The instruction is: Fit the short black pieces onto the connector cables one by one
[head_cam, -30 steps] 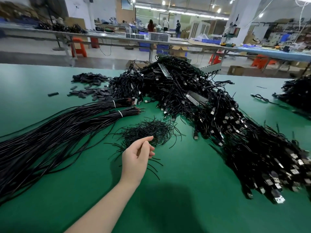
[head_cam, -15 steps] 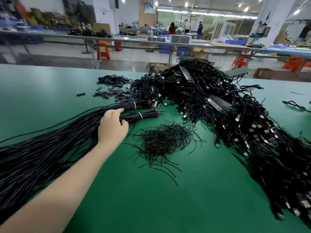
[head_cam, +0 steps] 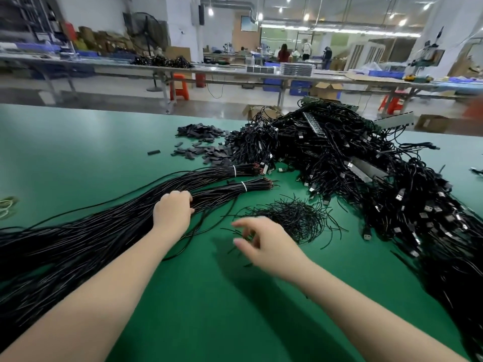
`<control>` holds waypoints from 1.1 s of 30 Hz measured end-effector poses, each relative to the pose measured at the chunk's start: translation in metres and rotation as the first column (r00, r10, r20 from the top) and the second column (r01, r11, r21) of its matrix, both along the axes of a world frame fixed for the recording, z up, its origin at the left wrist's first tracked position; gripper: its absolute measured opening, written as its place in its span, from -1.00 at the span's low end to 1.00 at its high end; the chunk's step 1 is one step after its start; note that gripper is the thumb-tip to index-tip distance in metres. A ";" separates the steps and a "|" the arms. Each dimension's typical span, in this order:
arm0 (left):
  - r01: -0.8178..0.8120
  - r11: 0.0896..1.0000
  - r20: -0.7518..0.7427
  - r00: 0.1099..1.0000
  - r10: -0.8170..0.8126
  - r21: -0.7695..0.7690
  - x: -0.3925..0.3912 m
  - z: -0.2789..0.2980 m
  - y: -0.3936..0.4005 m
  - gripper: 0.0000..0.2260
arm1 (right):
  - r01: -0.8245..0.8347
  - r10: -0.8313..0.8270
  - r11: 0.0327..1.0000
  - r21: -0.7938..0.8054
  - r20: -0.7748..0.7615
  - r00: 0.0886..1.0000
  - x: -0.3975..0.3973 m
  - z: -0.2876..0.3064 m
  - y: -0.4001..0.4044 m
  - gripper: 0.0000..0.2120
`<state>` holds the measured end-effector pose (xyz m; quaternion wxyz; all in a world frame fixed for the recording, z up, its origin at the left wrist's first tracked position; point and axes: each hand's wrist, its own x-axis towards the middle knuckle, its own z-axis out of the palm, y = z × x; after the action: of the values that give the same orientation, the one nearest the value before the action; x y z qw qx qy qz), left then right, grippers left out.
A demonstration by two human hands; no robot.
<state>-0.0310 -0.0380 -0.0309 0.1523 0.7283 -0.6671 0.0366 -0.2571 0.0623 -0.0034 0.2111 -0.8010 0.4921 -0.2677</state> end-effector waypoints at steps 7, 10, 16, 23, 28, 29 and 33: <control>0.032 0.971 -0.293 0.951 -0.102 -0.235 0.013 -0.009 0.009 -0.82 | 0.221 -0.294 0.952 -0.213 -0.425 0.856 0.062 -0.001 -0.111 -0.40; 0.099 0.937 -0.371 0.900 -0.228 -0.335 0.018 0.001 0.015 -0.90 | 0.169 -0.263 0.959 -0.229 -0.485 0.834 0.072 0.001 -0.130 -0.66; 0.090 0.891 -0.398 0.871 -0.287 -0.444 0.026 0.017 0.022 -0.91 | 0.069 -0.210 0.939 -0.336 -0.404 0.890 0.069 0.015 -0.139 -0.84; 0.090 0.911 -0.436 0.856 -0.277 -0.402 0.033 0.015 0.026 -0.84 | 0.135 -0.261 0.894 -0.427 -0.252 0.932 0.063 0.027 -0.127 -0.87; 0.016 0.966 -0.503 0.851 -0.149 -0.259 0.050 0.009 0.023 -0.85 | 0.363 -0.239 0.838 -0.408 0.323 0.916 0.043 0.059 -0.106 -0.83; 0.011 0.980 -0.512 0.852 -0.112 -0.197 0.054 0.010 0.021 -0.87 | 0.397 -0.228 0.828 -0.396 0.409 0.883 0.039 0.067 -0.102 -0.85; 0.088 0.991 -0.250 0.962 -0.111 -0.101 0.069 0.014 0.012 -0.84 | 0.455 -0.276 0.697 -0.554 0.378 0.884 0.020 0.114 -0.091 -0.83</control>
<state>0.0381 -0.0258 -0.0167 0.2708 0.6849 -0.6755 -0.0352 -0.2376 -0.0287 0.1107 -0.0624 -0.6658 0.4914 -0.5580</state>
